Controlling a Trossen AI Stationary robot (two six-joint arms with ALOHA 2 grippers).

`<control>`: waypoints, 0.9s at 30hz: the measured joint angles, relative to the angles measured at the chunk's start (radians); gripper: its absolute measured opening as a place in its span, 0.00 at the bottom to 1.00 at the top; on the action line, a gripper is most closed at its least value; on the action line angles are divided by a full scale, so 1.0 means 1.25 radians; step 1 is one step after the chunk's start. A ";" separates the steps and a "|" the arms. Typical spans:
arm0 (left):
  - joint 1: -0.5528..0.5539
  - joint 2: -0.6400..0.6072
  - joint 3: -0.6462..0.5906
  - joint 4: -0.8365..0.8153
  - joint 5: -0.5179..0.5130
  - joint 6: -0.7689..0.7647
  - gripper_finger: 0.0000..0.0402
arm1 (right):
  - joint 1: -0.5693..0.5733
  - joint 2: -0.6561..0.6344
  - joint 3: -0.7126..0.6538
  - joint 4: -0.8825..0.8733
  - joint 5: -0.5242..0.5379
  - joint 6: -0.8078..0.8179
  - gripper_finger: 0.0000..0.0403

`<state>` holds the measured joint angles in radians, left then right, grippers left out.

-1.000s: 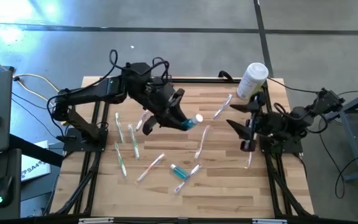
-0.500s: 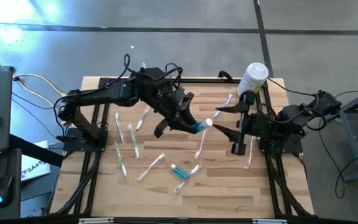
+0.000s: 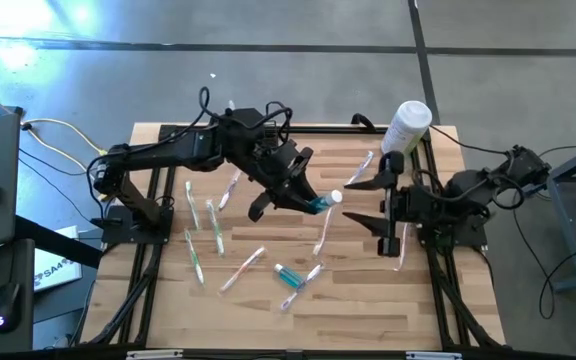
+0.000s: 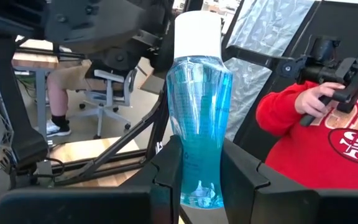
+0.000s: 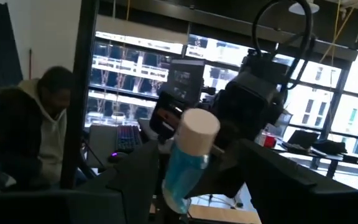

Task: Pick & Place toothbrushing station
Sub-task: Put the top blue mouthwash into the black wire organizer

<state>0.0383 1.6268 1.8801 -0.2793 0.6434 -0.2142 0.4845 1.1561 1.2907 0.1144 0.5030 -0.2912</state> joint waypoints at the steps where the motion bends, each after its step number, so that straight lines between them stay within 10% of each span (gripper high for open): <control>1: 0.000 0.000 0.000 0.000 0.000 0.000 0.18 | -0.004 0.000 0.000 0.000 -0.009 0.003 0.53; 27: 0.000 0.034 0.000 0.019 -0.007 -0.019 0.18 | -0.079 0.000 -0.001 -0.051 -0.160 0.094 0.53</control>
<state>0.0383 1.6691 1.8801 -0.2550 0.6345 -0.2375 0.3862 1.1561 1.2900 0.0501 0.3036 -0.1738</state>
